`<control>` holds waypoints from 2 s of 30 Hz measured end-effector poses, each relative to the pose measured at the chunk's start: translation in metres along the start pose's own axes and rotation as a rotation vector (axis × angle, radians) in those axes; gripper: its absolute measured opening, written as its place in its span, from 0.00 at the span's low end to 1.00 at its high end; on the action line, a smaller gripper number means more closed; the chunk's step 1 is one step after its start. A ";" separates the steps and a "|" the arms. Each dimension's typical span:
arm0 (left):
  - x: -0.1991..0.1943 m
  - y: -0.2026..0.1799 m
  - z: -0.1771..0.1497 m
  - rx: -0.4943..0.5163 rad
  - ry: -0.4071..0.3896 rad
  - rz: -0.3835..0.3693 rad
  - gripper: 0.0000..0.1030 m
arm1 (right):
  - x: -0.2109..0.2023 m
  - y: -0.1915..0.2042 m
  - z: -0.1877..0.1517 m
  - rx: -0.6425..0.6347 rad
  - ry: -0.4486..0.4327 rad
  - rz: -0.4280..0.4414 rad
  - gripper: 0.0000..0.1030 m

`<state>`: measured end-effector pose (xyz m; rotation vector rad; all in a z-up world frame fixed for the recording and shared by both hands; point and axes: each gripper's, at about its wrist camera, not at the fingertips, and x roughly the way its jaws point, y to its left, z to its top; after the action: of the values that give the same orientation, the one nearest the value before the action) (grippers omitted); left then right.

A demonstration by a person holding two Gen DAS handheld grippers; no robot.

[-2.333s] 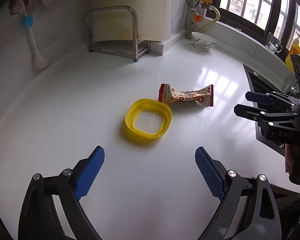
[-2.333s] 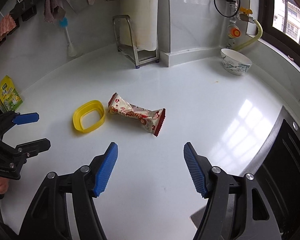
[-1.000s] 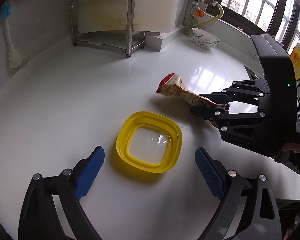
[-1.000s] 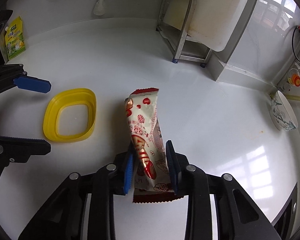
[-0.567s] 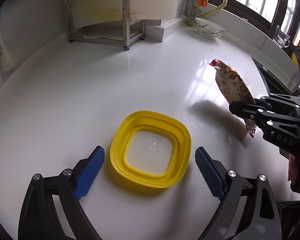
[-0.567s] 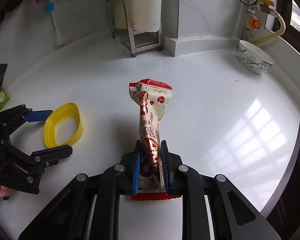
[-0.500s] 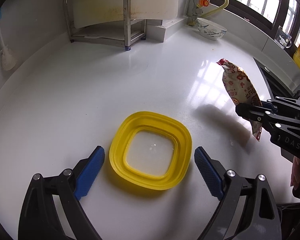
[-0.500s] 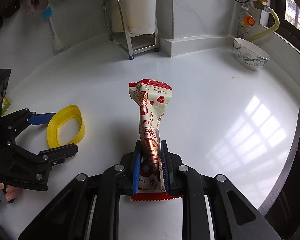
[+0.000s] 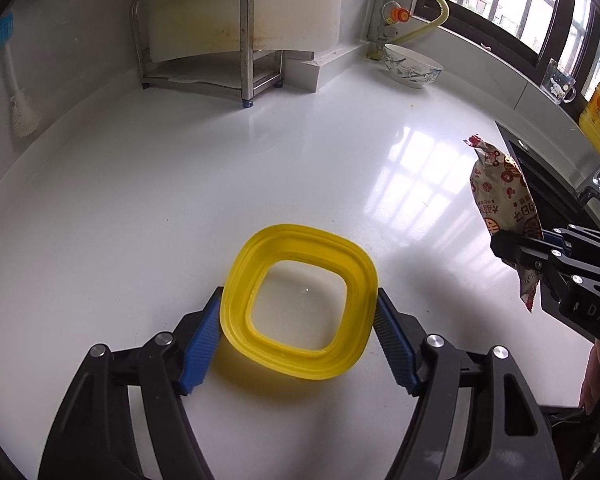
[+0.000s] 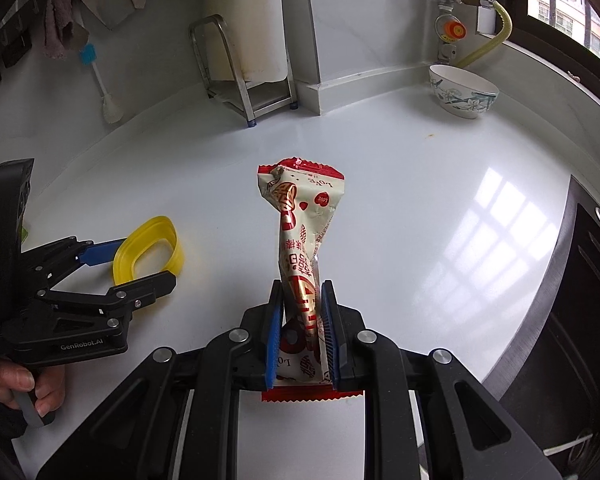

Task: Collect trash
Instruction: 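Carry the snack wrapper and yellow lid over the grey bin with both grippers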

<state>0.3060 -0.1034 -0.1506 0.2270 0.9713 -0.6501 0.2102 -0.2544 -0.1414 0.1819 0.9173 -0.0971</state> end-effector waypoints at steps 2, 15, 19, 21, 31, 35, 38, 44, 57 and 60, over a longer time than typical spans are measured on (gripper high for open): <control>-0.008 -0.001 -0.003 -0.005 -0.004 0.002 0.67 | -0.007 0.001 -0.008 0.013 0.004 -0.006 0.18; -0.076 -0.022 -0.042 0.019 -0.014 -0.013 0.67 | -0.069 0.019 -0.059 0.104 0.019 -0.029 0.18; -0.094 -0.033 -0.051 0.030 -0.026 -0.033 0.67 | -0.088 0.025 -0.073 0.125 0.020 -0.042 0.18; -0.102 -0.039 -0.055 0.039 -0.034 -0.040 0.67 | -0.096 0.027 -0.079 0.135 0.016 -0.047 0.18; -0.134 -0.072 -0.071 0.066 -0.053 -0.045 0.67 | -0.142 0.026 -0.111 0.158 -0.029 -0.043 0.18; -0.146 -0.086 -0.081 0.043 -0.061 -0.032 0.68 | -0.160 0.021 -0.127 0.147 -0.034 -0.039 0.18; -0.153 -0.098 -0.089 0.023 -0.054 -0.025 0.67 | -0.173 0.014 -0.141 0.143 -0.030 -0.029 0.18; -0.170 -0.126 -0.108 0.010 -0.061 0.011 0.67 | -0.187 -0.006 -0.171 0.153 -0.001 0.014 0.18; -0.191 -0.180 -0.164 -0.025 -0.025 0.071 0.67 | -0.198 -0.028 -0.219 0.101 0.052 0.109 0.18; -0.193 -0.188 -0.175 -0.044 -0.015 0.080 0.67 | -0.197 -0.028 -0.224 0.073 0.071 0.124 0.18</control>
<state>-0.0044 -0.0931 -0.0703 0.2207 0.9565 -0.5564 -0.0878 -0.2364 -0.1211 0.3108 0.9718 -0.0087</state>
